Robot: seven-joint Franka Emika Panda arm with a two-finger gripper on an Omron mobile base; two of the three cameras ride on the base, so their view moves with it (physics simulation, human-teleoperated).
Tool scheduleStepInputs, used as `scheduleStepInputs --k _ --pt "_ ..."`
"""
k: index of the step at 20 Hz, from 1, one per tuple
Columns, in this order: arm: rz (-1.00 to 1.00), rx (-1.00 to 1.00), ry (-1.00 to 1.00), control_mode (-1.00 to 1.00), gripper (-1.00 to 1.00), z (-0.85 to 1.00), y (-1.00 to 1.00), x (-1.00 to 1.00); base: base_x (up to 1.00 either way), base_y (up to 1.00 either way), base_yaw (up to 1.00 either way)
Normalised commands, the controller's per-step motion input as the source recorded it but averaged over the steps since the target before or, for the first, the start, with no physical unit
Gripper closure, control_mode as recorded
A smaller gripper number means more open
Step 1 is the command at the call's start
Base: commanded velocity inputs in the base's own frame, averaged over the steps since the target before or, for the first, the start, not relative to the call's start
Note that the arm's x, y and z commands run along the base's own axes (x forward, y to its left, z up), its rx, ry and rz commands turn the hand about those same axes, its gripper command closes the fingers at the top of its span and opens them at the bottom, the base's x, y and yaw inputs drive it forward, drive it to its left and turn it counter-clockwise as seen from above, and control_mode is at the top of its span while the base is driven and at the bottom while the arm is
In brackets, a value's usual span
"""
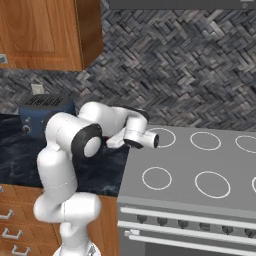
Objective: Collect the turmeric, ketchup, and shaker from the cabinet and place them next to the stove.
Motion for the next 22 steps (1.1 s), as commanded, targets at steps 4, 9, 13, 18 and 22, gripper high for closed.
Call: scheduleStepInputs --k 4,9,13,18,22 --pt "0.05 0.0 0.0 -1.0 1.0 -0.24 0.0 0.17 0.0 0.0 0.0" --pt "0.01 -0.01 0.0 -1.0 1.0 -0.1 0.09 0.06 0.0 0.0 0.0" --pt "0.0 -0.04 0.0 -1.0 -1.0 -0.11 0.19 0.03 0.0 0.0 0.0" --pt "0.0 -0.05 0.0 -1.0 -1.0 -0.06 0.2 0.0 0.0 0.0 0.0" --pt "0.0 0.0 0.0 -1.0 -1.0 0.0 0.0 0.0 0.0 0.0 0.0"
